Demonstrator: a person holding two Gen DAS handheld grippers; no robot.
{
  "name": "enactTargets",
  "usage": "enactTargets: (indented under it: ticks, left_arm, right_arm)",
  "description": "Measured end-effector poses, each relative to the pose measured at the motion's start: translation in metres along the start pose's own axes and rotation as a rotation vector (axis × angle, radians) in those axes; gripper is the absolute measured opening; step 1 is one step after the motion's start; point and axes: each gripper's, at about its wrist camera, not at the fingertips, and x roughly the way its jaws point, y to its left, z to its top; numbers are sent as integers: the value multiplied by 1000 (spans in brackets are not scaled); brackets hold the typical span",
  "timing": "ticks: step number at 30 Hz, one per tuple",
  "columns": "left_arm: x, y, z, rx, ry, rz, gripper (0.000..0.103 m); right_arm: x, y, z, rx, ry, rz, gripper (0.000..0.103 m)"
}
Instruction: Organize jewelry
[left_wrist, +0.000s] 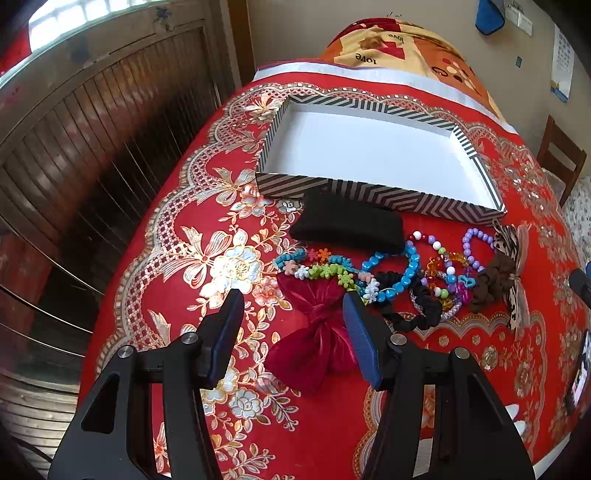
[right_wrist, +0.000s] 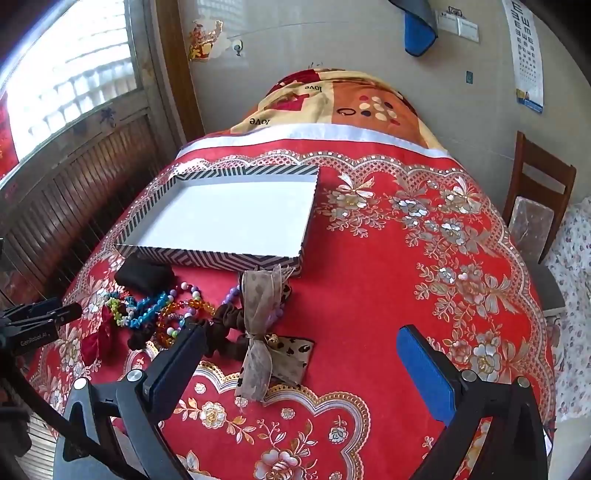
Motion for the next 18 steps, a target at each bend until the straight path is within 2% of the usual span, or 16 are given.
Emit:
enactTargets:
  ticks: [9, 18]
  left_arm:
    - [1, -2, -1, -1, 2, -13, 56]
    - [1, 0, 0, -23, 13, -36, 56]
  right_arm:
    - [9, 7, -9, 7, 46, -10, 103]
    - [9, 15, -12, -5, 50, -5, 103]
